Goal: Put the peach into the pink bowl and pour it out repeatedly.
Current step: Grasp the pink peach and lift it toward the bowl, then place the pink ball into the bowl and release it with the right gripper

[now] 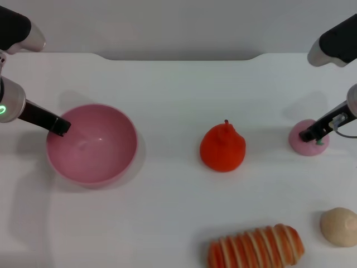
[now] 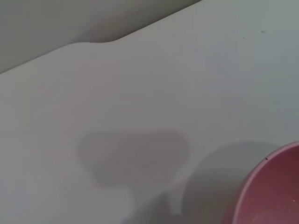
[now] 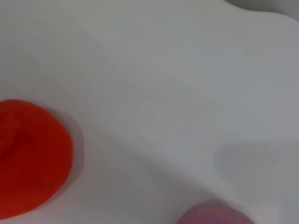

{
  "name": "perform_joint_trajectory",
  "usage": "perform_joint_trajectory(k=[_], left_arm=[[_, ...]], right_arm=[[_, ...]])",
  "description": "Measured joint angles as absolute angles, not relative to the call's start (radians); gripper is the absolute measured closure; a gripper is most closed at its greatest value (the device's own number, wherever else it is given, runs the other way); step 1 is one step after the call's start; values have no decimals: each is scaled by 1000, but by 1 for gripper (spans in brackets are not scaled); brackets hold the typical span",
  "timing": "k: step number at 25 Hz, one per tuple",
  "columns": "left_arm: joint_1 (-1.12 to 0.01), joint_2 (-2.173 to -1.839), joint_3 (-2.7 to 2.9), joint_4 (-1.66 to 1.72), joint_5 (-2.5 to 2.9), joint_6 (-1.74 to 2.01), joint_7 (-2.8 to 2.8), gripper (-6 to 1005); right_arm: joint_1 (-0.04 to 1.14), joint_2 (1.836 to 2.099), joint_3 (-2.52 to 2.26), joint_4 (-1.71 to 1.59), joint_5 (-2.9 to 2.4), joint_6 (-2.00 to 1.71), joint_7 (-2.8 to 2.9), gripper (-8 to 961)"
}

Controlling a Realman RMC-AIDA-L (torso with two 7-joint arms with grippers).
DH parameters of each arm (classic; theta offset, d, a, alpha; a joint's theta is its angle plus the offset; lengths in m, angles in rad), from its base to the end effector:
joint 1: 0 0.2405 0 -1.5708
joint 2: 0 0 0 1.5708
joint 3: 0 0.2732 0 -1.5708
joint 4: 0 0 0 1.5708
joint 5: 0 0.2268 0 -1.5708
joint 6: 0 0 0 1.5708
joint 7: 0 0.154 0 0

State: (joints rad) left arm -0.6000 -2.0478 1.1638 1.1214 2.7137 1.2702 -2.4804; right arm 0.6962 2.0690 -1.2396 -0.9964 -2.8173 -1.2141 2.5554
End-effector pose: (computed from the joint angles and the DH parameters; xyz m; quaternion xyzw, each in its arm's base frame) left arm -0.2716 0.4234 0.0214 -0.8607 -0.3868 0.1470 0.2967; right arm 0.2602 0.4357 -0.0099 -0.8590 0.3696 -0.1978 0.2938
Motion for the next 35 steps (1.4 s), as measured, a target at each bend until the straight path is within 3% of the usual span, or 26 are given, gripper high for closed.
perform_joint_trajectory(k=[3, 14, 19, 35], left_arm=[[-602, -2050, 1165, 1122, 2714, 1273, -2480, 951], [-603, -2051, 1166, 1127, 2714, 1280, -2480, 954], [-603, -2051, 1166, 1128, 2713, 1282, -2480, 954], [-620, -2052, 1167, 1131, 2707, 1300, -2479, 954]], right_arm=[[703, 2068, -1243, -973, -2818, -1199, 2556, 529], [700, 2070, -1259, -986, -2831, -1186, 2553, 732], [679, 2073, -1254, -1084, -2823, -1192, 2555, 917], [685, 2080, -1356, -1573, -2430, -1235, 2444, 923]])
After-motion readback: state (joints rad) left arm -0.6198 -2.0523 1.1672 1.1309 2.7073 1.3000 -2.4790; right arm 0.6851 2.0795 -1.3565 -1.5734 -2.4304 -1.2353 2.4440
